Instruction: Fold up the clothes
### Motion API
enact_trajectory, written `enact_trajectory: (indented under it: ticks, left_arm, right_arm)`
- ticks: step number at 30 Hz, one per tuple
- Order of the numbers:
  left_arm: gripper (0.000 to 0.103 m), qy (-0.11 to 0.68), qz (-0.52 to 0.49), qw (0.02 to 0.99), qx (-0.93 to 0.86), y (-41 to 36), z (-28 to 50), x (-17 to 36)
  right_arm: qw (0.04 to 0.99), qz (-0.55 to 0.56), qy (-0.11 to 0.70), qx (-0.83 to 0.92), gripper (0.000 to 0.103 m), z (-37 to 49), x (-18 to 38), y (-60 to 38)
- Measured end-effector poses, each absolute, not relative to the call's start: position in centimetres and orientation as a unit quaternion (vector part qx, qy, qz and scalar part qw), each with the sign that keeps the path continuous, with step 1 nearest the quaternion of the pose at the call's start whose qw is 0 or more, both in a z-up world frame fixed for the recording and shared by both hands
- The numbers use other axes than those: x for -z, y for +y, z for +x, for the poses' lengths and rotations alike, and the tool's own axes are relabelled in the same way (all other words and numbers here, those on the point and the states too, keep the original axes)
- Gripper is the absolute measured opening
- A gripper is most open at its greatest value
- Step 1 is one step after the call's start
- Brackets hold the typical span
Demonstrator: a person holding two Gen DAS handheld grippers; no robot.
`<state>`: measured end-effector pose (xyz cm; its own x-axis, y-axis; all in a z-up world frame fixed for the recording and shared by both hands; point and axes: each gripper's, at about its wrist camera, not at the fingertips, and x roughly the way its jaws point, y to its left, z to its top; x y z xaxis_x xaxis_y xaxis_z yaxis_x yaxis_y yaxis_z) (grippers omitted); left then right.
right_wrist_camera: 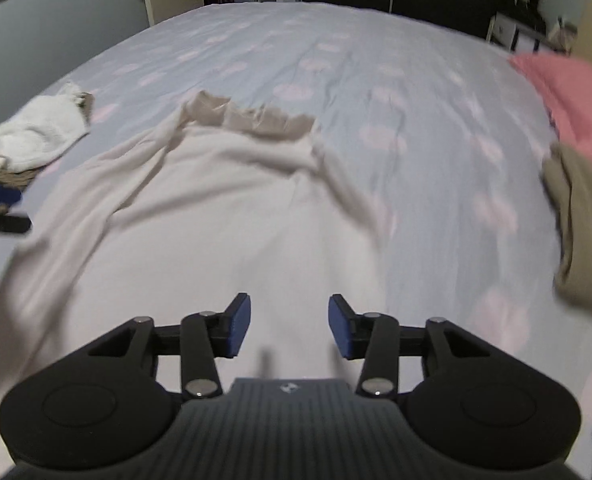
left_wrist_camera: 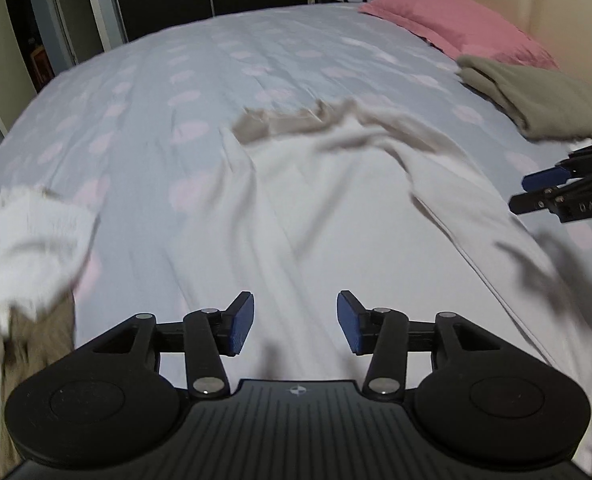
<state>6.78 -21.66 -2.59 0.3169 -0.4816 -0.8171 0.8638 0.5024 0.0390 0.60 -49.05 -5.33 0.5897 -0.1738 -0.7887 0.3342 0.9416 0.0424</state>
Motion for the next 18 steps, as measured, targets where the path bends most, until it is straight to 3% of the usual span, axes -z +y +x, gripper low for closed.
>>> enact_trajectory:
  ticks: [13,15,16,17,18]
  left_arm:
    - [0.044,0.462,0.256,0.737,0.421,-16.1,-3.6,7.4]
    - [0.043,0.47,0.261,0.735,0.413,-15.7,-3.9,7.9]
    - [0.034,0.472,0.261,0.738,0.405,-15.4,-3.7,8.0]
    - [0.017,0.474,0.258,0.742,0.397,-15.1,-3.4,8.1]
    - [0.012,0.478,0.252,0.746,0.39,-14.8,-3.1,8.1]
  right_arm:
    - [0.866,0.125,0.479,0.068,0.048,-7.6,7.6,-38.8]
    - [0.859,0.112,0.495,0.071,0.042,-8.0,8.5,-37.9]
    - [0.855,0.104,0.503,0.077,0.035,-8.1,9.0,-37.8]
    - [0.853,0.102,0.505,0.082,0.013,-8.3,9.2,-38.0]
    - [0.852,0.104,0.506,0.085,0.008,-8.5,9.4,-38.3]
